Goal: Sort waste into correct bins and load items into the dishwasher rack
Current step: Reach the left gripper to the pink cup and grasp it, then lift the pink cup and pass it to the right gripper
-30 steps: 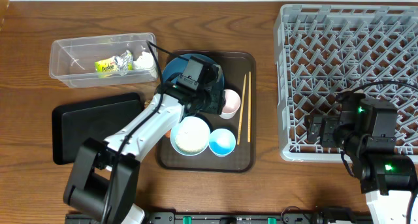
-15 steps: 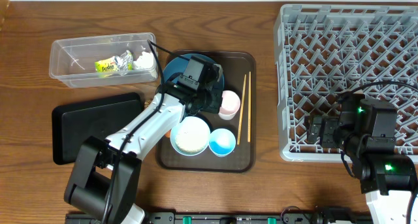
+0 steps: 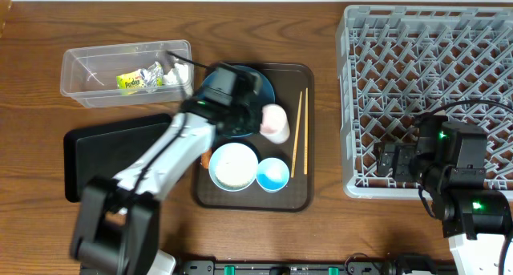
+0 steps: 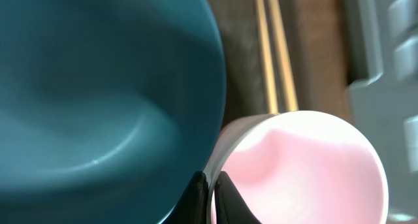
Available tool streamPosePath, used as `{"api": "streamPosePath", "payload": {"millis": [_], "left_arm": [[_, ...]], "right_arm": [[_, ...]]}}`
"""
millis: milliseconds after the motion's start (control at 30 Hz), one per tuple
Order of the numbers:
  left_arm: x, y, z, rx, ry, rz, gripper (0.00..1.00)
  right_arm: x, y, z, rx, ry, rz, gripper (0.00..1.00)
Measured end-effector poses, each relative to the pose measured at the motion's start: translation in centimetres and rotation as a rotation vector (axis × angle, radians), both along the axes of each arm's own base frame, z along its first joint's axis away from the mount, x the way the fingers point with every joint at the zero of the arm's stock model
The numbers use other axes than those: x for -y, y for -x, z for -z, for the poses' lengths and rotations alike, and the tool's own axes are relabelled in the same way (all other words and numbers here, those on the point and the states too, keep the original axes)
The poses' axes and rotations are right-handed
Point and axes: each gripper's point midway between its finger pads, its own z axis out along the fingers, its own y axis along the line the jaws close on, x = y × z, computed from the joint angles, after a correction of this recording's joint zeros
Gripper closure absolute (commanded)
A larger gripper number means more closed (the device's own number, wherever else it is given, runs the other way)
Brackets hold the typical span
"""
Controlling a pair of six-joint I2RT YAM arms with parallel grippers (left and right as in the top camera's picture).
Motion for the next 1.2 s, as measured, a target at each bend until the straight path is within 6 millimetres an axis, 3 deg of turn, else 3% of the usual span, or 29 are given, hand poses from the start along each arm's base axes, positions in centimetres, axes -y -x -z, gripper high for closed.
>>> {"api": "streamPosePath", "payload": {"millis": [167, 233, 333, 533, 733, 967, 1200], "left_arm": [[-1.8, -2.5, -6.9, 0.088, 0.279, -0.076, 0.94], [-2.4, -3.1, -9.0, 0.084, 0.407, -0.091, 0.94], [-2.4, -2.8, -10.4, 0.016, 0.539, -0.092, 0.94], [-1.2, -1.3, -11.5, -0.143, 0.683, -0.089, 0.94], [-0.8, -0.8, -12.0, -0.252, 0.746, -0.133, 0.94], [0.2, 0.1, -12.3, -0.353, 0.787, -0.146, 0.94], [2.0, 1.5, -12.7, -0.419, 0.805, -0.104, 0.94]], "right_arm": [[-1.2, -2.7, -1.8, 0.112, -0.065, -0.036, 0.01], [-3.1, -4.2, -2.6, 0.16, -0.139, -0.125, 0.01], [-6.3, -5.4, -3.3, 0.198, -0.265, -0.288, 0.01], [-12.3, -5.4, -5.7, 0.284, -0.549, -0.667, 0.01], [-14.5, -4.2, -6.1, 0.267, -0.714, -0.841, 0.01], [-17.6, -3.3, -6.4, 0.31, -0.704, -0.995, 0.01], [-18.5, -4.8, -5.0, 0.32, -0.569, -0.936, 0.01]]}}
